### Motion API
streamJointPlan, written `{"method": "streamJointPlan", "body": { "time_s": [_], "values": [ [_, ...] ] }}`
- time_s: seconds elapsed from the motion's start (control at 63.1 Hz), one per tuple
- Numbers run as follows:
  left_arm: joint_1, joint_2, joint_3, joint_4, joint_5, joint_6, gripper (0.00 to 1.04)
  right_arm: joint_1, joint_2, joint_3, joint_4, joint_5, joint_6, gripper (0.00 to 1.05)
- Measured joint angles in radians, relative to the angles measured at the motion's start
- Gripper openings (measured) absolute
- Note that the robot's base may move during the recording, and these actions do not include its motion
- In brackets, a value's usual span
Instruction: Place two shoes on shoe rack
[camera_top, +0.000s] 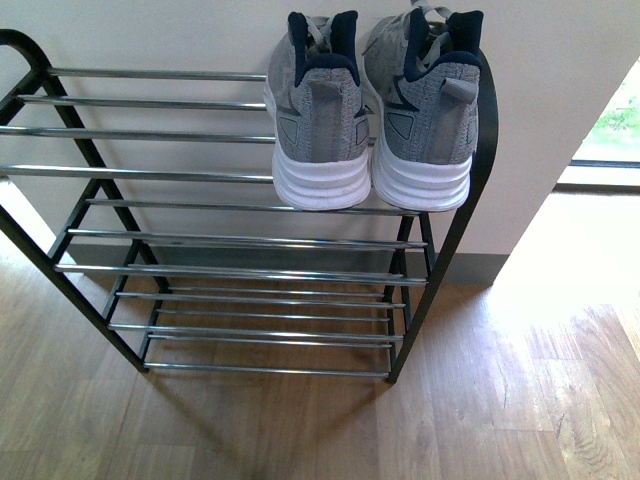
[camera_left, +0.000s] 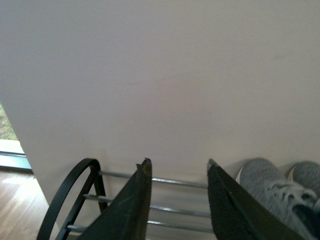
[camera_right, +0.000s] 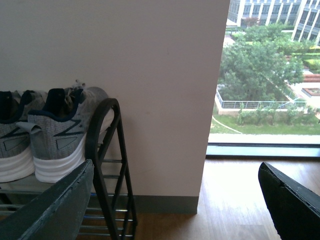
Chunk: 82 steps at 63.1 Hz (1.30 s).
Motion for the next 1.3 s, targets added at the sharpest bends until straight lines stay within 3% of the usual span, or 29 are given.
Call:
{"method": "streamJointPlan", "body": {
  "time_s": [0.174,0.507,0.729,0.761,0.84,0.982,1.299],
  "values": [
    [0.068,-0.116,-0.169,0.033,0.069,0.024,0.01,0.000,0.000,0.000,0.000,0.000,0.000,0.95],
    [0.177,-0.340,-0.380,0.023,0.173,0.032,0.01,0.000,0.000,0.000,0.000,0.000,0.000,0.95],
    [0.242,-0.538,-0.483,-0.076,0.243,0.033,0.01,0.000,0.000,0.000,0.000,0.000,0.000,0.95],
    [0.283,-0.573,-0.495,-0.099,0.301,0.034,0.01,0.000,0.000,0.000,0.000,0.000,0.000,0.95],
    [0.319,-0.623,-0.512,-0.133,0.311,0.033,0.01,0.000,0.000,0.000,0.000,0.000,0.000,0.95],
    [0.323,-0.661,-0.558,-0.114,0.319,0.034,0.01,0.000,0.000,0.000,0.000,0.000,0.000,0.95],
    [0.323,-0.860,-0.566,-0.299,0.319,0.034,0.01,0.000,0.000,0.000,0.000,0.000,0.000,0.95]
  ]
}}
